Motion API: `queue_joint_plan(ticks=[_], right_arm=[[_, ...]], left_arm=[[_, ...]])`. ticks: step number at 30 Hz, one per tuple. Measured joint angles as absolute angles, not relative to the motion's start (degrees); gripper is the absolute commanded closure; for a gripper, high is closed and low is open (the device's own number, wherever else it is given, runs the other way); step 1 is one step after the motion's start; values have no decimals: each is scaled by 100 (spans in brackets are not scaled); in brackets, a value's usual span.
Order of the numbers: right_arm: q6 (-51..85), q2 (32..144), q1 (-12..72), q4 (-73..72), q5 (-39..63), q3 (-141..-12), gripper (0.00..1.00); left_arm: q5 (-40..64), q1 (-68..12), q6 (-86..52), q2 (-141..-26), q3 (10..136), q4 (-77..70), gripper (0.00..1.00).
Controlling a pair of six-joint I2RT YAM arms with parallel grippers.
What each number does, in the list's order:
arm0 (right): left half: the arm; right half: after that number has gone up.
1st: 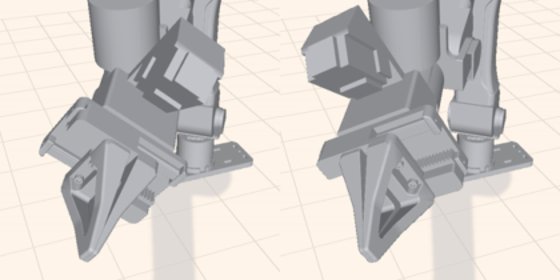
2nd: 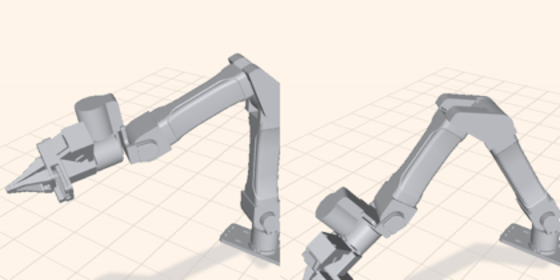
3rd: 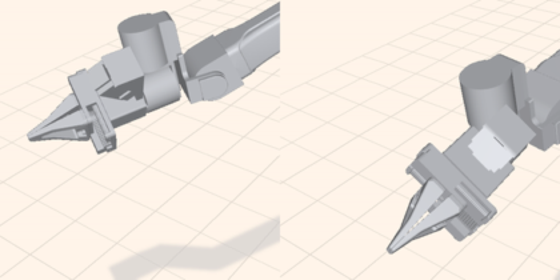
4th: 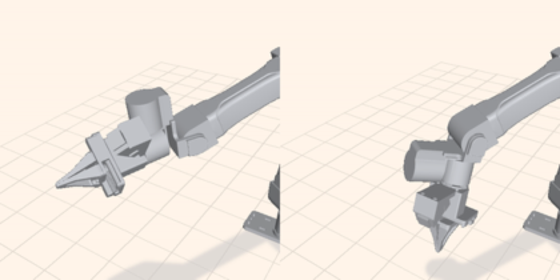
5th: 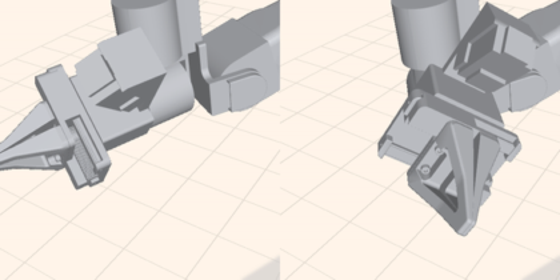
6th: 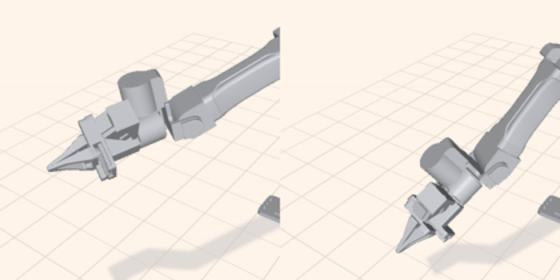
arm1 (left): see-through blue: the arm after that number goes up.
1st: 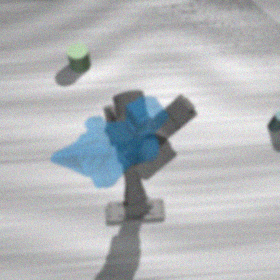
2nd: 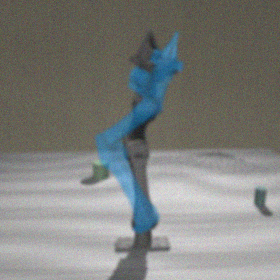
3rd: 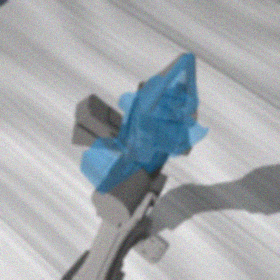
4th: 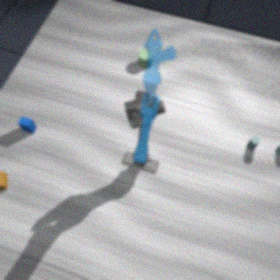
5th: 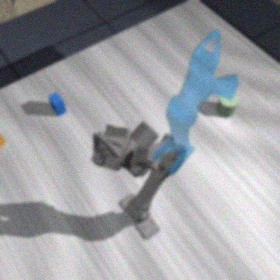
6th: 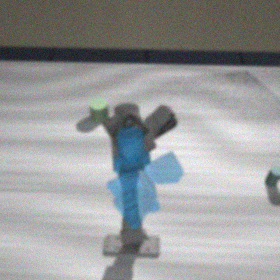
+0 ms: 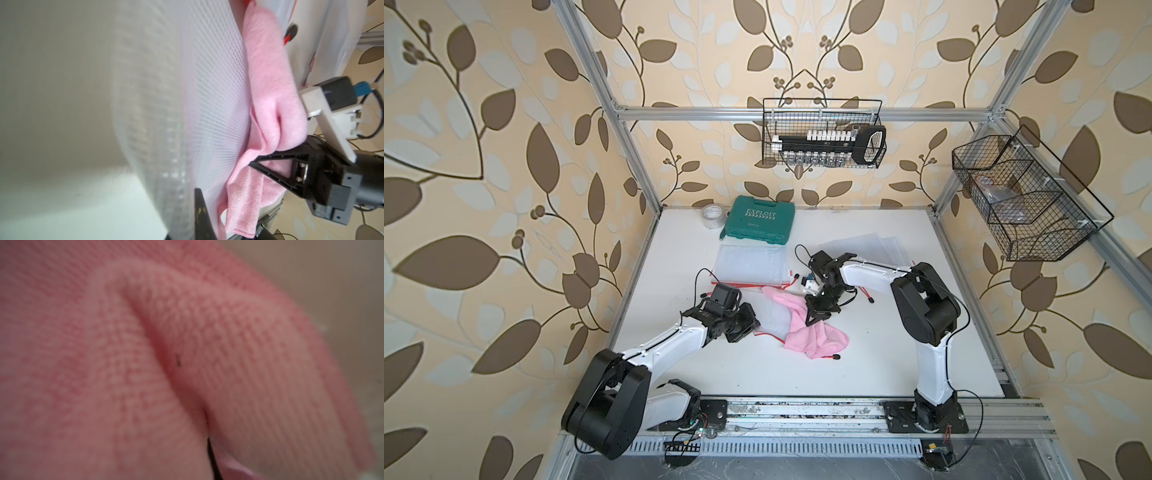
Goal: Wipe the document bag
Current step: Pick up the document bag from the center of the board, then place the cleaning item at the center of the board.
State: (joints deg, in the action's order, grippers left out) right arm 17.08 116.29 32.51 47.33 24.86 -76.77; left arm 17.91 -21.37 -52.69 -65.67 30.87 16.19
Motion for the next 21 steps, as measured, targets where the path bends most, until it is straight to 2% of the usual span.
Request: queue_joint_plan(ticks=[7, 8, 10, 11, 12, 13, 21], right_arm=[[1730, 11048, 3299, 4963, 1358, -7170, 100], [1726, 11015, 3345, 4984, 1258, -7157, 91], [1719, 10989, 3468, 5033, 1087, -7159, 47], [1686, 10971, 3538, 5070, 1035, -7159, 20], [1664, 10923, 3629, 5127, 989, -7157, 9], [1656, 10875, 3706, 5181, 947, -7157, 4], [1594, 9950, 3927, 5561, 937, -7153, 3]], left_arm=[[840, -1780, -5146, -5621, 3675, 2980, 100], [810, -1739, -5122, -5590, 3787, 3076, 100], [718, -1706, -5085, -5586, 4032, 3251, 100], [685, -1680, -5059, -5575, 4174, 3341, 100], [637, -1678, -5024, -5527, 4303, 3415, 100], [563, -1678, -4991, -5454, 4405, 3474, 100], [-38, -1605, -4580, -4873, 5817, 3927, 100]])
